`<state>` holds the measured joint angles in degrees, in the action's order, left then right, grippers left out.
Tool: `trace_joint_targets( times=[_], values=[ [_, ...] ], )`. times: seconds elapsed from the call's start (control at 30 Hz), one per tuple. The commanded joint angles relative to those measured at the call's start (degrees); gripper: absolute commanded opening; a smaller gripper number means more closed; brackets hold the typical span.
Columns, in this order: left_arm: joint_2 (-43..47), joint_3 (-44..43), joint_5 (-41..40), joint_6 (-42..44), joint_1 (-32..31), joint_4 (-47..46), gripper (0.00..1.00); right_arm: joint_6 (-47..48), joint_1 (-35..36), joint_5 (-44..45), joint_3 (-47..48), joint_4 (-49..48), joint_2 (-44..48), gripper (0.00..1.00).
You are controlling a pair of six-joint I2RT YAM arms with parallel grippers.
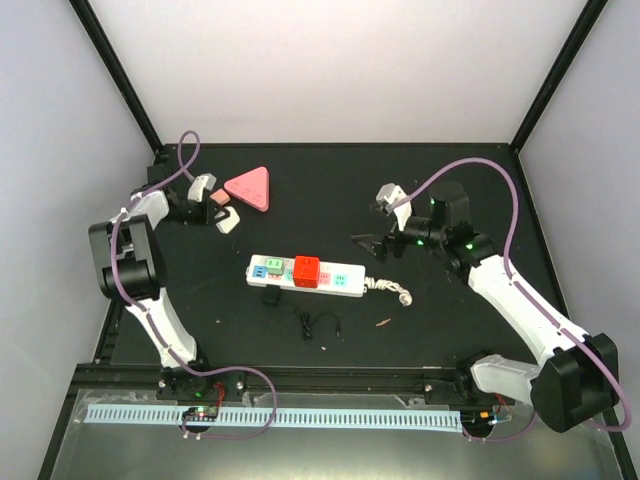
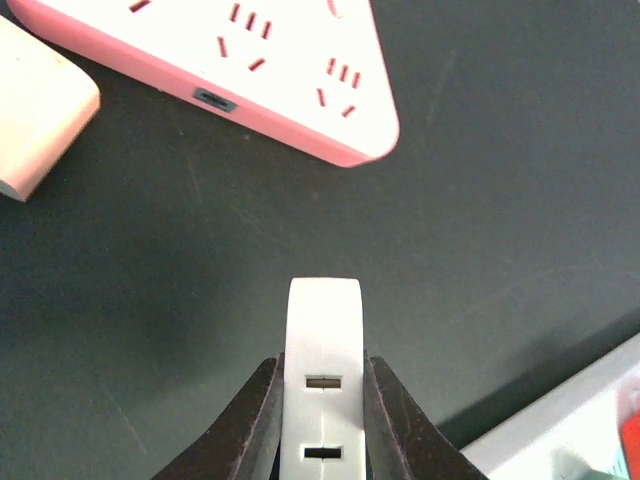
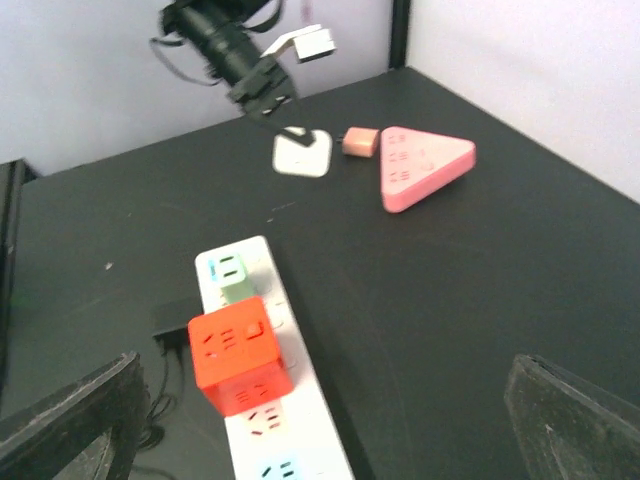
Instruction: Pull the plug off the socket
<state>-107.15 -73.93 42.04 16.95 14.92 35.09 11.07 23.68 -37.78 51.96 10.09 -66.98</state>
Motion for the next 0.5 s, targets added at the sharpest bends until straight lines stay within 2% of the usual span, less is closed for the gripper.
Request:
trace_joint_targets(
  times=[0.0, 0.17, 0.27, 0.37, 0.47],
  values=[
    [-5.49, -5.94, 1.87, 0.12, 0.15, 2.35, 0.02, 6.96, -0.14, -8.05, -0.46, 2.61, -1.02, 1.00],
    [-10.48, -8.72, 2.11, -1.56, 0.24, 2.30, 0.02, 7.38, -0.13, -10.06, -2.04, 2.29, -1.66, 1.00],
    [-12.27, -9.44, 1.41, -2.82, 0.17, 1.44, 0.09, 7.31, -0.04, -9.97, -2.95, 1.33, -2.26, 1.00],
    [-13.06, -10.07, -0.48, -3.27, 0.20, 1.36, 0.21, 8.13, -0.04, -9.86, -3.86, 0.91, -2.88, 1.00],
    [-12.91, -10.54, -2.32, -3.14, 0.19, 1.86, 0.39, 9.03, 0.04, -9.67, -5.12, -0.20, -3.11, 1.00]
  ],
)
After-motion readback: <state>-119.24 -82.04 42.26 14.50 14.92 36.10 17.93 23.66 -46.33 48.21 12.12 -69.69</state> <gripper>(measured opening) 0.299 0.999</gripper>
